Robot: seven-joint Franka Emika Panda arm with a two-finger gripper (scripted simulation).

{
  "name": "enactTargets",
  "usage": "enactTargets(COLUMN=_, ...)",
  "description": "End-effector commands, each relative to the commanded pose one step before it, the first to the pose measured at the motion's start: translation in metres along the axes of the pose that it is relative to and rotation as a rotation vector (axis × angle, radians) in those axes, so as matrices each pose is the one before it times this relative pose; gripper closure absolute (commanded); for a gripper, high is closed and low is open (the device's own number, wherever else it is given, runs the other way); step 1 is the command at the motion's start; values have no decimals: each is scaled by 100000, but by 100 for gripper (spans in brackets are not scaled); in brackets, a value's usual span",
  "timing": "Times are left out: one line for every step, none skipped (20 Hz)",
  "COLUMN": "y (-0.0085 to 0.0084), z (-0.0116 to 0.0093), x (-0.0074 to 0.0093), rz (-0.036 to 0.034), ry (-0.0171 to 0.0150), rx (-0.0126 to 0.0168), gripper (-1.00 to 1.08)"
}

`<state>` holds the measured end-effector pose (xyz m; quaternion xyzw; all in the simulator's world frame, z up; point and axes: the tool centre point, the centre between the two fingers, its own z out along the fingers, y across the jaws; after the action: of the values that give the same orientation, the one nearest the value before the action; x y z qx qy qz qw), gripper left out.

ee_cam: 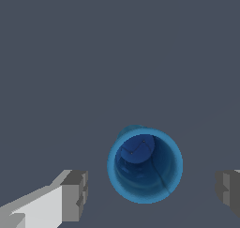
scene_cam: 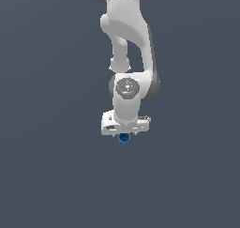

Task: Pick up the object and move it to a goal position.

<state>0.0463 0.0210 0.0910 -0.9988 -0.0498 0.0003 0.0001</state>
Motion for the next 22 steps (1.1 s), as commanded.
enactTargets(y=7, z=112, x=15, rz=-1, ry=48, rx=-9, gripper=-92)
enactTargets(y=4, z=186, x=-2, rz=0, ry=0, rx=0, gripper=-92)
enactTargets(y=6, z=260, x=-3, rz=0, ry=0, rx=0, gripper=-92)
enactTargets(y=7, z=333, x=-5, rz=0, ry=0, rx=0, gripper=-92)
enactTargets(y=-37, z=401, x=-5, rz=-69, ry=5, rx=-3, gripper=-92)
enactTargets(y=10, z=476, x=-11, rz=0, ry=0, rx=0, gripper=-92)
enactTargets(y=11, z=544, x=-15, rz=0, ry=0, rx=0, gripper=-92)
enactTargets(y=-33, z=595, x=-15, rz=-69, ry=6, rx=-2, gripper=-92)
enactTargets(y=11, z=547, x=-15, rz=0, ry=0, rx=0, gripper=-92)
enactTargets(y=10, z=468, x=-10, rz=0, ry=0, rx=0, gripper=-92)
enactTargets(y=9, z=389, x=-3, rz=0, ry=0, rx=0, gripper=-92)
enactTargets(y=-38, z=306, x=9, rz=-69, ry=6, rx=-3, gripper=-92)
enactTargets(y=6, z=231, x=16, rz=0, ry=0, rx=0, gripper=-92)
enactTargets(y=5, z=152, x=27, rz=0, ry=0, rx=0, gripper=-92)
enactTargets(y=4, z=73, x=37, rz=0, ry=0, rx=0, gripper=-92)
enactTargets(y=3, z=5, x=40, rz=0, ry=0, rx=0, gripper=-92)
enactTargets(y=1, z=-11, x=16, rz=0, ry=0, rx=0, gripper=-92)
enactTargets(y=0, z=0, x=0, rz=0, ry=0, rx=0, gripper=108)
enactTargets(y=0, z=0, x=0, rz=0, ry=0, rx=0, gripper=108)
enactTargets(y=0, z=0, x=0, rz=0, ry=0, rx=0, gripper=108)
enactTargets(y=0, z=0, x=0, rz=0, ry=0, rx=0, gripper=108)
enactTargets(y=0, z=0, x=0, rz=0, ry=0, rx=0, gripper=108)
